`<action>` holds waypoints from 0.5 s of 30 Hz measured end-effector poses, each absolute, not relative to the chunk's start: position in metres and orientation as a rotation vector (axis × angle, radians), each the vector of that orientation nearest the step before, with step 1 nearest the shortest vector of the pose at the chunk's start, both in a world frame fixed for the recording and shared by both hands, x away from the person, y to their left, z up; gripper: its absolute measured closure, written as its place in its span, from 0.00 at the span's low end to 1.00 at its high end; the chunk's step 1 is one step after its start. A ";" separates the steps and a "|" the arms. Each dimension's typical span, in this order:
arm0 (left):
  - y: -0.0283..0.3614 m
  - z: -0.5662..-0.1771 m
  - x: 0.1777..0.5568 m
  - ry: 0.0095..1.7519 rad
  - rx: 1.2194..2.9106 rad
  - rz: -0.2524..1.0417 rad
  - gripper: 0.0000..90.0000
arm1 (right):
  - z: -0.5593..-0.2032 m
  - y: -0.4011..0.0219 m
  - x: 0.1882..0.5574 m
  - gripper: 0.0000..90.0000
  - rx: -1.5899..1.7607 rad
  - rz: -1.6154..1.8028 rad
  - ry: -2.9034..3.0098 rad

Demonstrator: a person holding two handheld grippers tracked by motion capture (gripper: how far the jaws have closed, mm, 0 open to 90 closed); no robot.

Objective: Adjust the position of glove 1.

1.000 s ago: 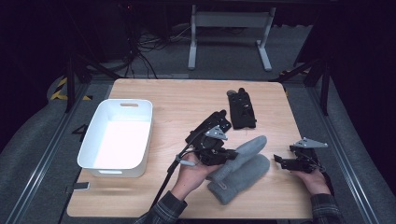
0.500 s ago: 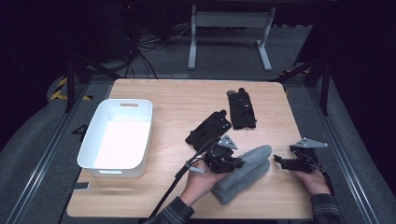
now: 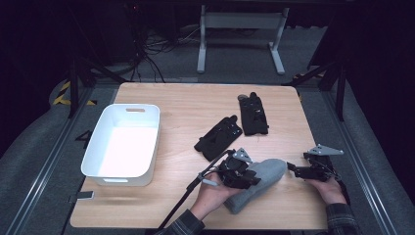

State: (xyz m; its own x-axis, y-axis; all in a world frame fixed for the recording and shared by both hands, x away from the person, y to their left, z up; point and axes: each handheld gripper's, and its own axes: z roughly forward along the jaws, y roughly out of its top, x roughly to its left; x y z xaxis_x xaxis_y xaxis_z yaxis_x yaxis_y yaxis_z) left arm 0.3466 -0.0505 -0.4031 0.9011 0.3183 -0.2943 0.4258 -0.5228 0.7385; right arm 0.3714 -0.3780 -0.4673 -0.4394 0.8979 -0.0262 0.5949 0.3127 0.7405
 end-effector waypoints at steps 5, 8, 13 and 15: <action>-0.045 -0.397 0.351 0.540 2.142 -0.113 0.54 | -0.467 -0.378 0.371 0.18 1.323 0.931 2.148; -0.041 -0.394 0.356 0.553 2.141 -0.076 0.44 | -0.467 -0.378 0.371 0.18 1.323 0.931 2.147; -0.042 -0.394 0.368 0.548 2.174 -0.052 0.27 | -0.467 -0.378 0.371 0.18 1.323 0.931 2.147; -0.044 -0.396 0.370 0.544 2.182 -0.056 0.23 | -0.467 -0.378 0.371 0.18 1.322 0.931 2.148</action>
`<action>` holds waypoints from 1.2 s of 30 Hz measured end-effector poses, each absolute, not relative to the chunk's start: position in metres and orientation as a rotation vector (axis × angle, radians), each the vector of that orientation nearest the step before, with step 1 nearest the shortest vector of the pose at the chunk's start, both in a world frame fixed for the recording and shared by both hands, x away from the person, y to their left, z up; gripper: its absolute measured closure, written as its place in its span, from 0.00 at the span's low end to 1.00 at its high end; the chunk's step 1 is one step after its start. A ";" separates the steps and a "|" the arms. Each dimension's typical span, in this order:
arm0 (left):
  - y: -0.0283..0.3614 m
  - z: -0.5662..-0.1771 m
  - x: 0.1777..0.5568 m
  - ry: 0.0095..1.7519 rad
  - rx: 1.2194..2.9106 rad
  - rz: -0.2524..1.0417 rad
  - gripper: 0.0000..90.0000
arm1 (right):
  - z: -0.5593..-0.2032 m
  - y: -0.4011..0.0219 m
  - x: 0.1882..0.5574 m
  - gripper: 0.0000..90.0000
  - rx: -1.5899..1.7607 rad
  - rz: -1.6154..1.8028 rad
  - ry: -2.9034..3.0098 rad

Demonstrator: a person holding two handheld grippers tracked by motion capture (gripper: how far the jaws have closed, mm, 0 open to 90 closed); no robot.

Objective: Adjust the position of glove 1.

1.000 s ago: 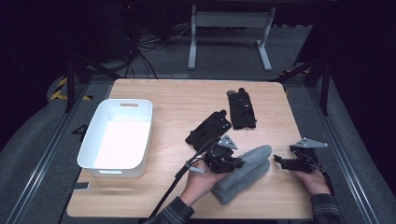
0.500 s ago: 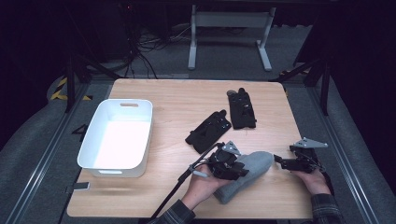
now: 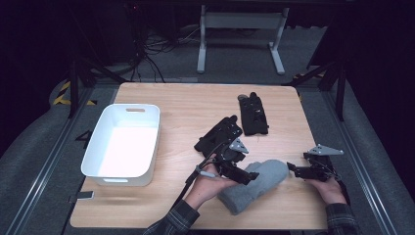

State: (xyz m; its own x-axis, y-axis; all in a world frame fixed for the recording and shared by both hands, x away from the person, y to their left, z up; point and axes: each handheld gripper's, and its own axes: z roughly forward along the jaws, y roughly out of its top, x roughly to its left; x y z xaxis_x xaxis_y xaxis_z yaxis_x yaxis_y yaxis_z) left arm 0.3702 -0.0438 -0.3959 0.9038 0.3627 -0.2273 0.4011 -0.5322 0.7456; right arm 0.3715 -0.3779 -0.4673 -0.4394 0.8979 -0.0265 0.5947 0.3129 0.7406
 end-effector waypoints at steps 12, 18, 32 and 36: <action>-0.064 -0.426 0.380 0.539 2.265 -0.096 0.14 | -0.467 -0.378 0.371 0.18 1.323 0.931 2.148; -0.070 -0.439 0.385 0.556 2.291 -0.151 0.11 | -0.467 -0.378 0.371 0.18 1.322 0.930 2.147; -0.075 -0.456 0.391 0.544 2.343 -0.245 0.12 | -0.467 -0.378 0.371 0.18 1.321 0.929 2.146; -0.073 -0.456 0.391 0.529 2.325 -0.310 0.30 | -0.467 -0.378 0.371 0.18 1.318 0.930 2.149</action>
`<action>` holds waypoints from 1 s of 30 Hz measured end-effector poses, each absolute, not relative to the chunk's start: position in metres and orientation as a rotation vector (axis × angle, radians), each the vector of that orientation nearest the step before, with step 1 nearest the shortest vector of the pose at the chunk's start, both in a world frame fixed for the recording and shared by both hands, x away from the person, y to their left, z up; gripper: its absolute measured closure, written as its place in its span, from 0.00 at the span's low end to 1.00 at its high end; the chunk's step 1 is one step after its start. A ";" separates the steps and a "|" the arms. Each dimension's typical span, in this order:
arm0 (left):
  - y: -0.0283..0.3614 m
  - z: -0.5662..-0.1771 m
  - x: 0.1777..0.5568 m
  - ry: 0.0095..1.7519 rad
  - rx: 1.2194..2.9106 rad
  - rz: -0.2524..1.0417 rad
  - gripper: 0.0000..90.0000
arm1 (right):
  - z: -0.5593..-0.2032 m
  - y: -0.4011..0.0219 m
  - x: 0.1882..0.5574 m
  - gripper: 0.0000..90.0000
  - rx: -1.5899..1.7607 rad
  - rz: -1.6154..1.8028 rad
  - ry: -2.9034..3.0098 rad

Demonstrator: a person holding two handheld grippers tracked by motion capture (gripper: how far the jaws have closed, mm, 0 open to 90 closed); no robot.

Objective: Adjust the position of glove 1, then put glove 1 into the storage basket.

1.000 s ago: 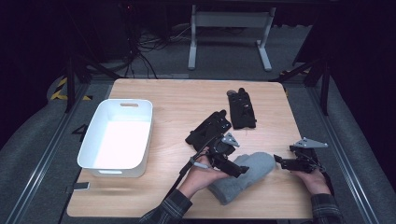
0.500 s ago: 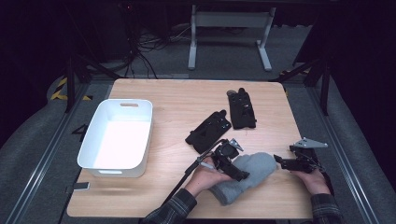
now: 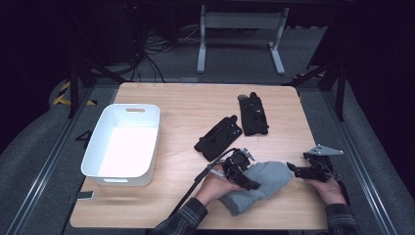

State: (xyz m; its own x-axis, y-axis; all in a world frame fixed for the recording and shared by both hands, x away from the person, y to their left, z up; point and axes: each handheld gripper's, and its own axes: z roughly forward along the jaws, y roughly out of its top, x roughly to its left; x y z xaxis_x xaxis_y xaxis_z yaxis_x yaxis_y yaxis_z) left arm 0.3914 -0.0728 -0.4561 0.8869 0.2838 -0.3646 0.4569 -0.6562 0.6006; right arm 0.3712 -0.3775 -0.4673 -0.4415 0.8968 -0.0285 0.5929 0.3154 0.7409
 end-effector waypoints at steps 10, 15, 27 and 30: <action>-0.069 -0.458 0.397 0.509 2.294 -0.416 0.61 | -0.467 -0.377 0.371 0.18 1.317 0.932 2.152; -0.068 -0.454 0.396 0.494 2.303 -0.394 0.70 | -0.467 -0.377 0.371 0.18 1.318 0.932 2.151; -0.061 -0.445 0.395 0.485 2.258 -0.386 0.77 | -0.467 -0.377 0.371 0.18 1.317 0.933 2.152; -0.057 -0.438 0.395 0.484 2.238 -0.382 0.77 | -0.467 -0.378 0.371 0.18 1.316 0.933 2.152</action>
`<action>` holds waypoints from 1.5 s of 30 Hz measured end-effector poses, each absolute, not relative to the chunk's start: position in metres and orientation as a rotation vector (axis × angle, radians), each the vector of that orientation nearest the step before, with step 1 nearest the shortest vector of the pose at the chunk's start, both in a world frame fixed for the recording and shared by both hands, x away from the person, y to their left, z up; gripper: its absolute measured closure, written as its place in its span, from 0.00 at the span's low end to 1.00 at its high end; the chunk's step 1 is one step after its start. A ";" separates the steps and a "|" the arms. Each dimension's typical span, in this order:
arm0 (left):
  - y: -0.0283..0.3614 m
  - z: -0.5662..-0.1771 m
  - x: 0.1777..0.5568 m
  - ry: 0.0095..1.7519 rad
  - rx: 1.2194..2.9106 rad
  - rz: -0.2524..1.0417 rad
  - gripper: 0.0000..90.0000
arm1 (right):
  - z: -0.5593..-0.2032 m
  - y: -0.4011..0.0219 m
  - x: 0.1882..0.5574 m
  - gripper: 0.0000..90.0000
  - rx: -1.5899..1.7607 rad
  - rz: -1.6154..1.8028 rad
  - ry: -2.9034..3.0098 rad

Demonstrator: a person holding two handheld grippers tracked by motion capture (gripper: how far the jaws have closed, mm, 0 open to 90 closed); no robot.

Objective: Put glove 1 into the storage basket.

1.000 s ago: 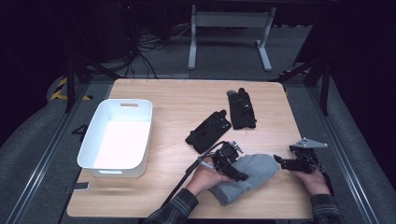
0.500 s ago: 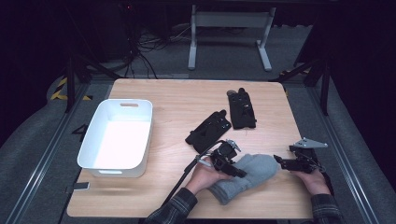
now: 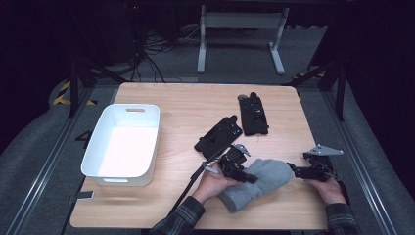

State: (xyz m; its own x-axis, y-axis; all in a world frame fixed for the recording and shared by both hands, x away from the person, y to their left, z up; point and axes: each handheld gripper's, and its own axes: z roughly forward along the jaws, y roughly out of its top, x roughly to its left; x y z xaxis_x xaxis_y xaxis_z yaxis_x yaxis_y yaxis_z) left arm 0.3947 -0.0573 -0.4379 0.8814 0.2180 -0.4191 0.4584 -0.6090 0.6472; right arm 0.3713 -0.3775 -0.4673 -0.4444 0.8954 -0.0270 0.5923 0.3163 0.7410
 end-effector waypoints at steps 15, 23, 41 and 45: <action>-0.017 -0.395 0.409 0.517 2.190 -0.293 0.77 | -0.467 -0.378 0.371 0.18 1.316 0.932 2.152; 0.013 -0.367 0.414 0.555 2.155 -0.233 0.77 | -0.467 -0.377 0.371 0.18 1.317 0.932 2.152; 0.081 -0.323 0.421 0.649 2.098 -0.124 0.77 | -0.467 -0.377 0.372 0.18 1.314 0.933 2.153; 0.096 -0.315 0.422 0.678 2.084 -0.098 0.76 | -0.467 -0.377 0.372 0.18 1.314 0.933 2.153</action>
State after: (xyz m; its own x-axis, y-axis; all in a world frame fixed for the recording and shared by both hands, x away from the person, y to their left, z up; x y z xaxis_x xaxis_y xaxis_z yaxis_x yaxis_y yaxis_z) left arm 0.4218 0.0962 -0.3151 0.8456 0.4284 -0.3183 0.5011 -0.4319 0.7499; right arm 0.3716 -0.3773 -0.4672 -0.4462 0.8945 -0.0280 0.5912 0.3181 0.7412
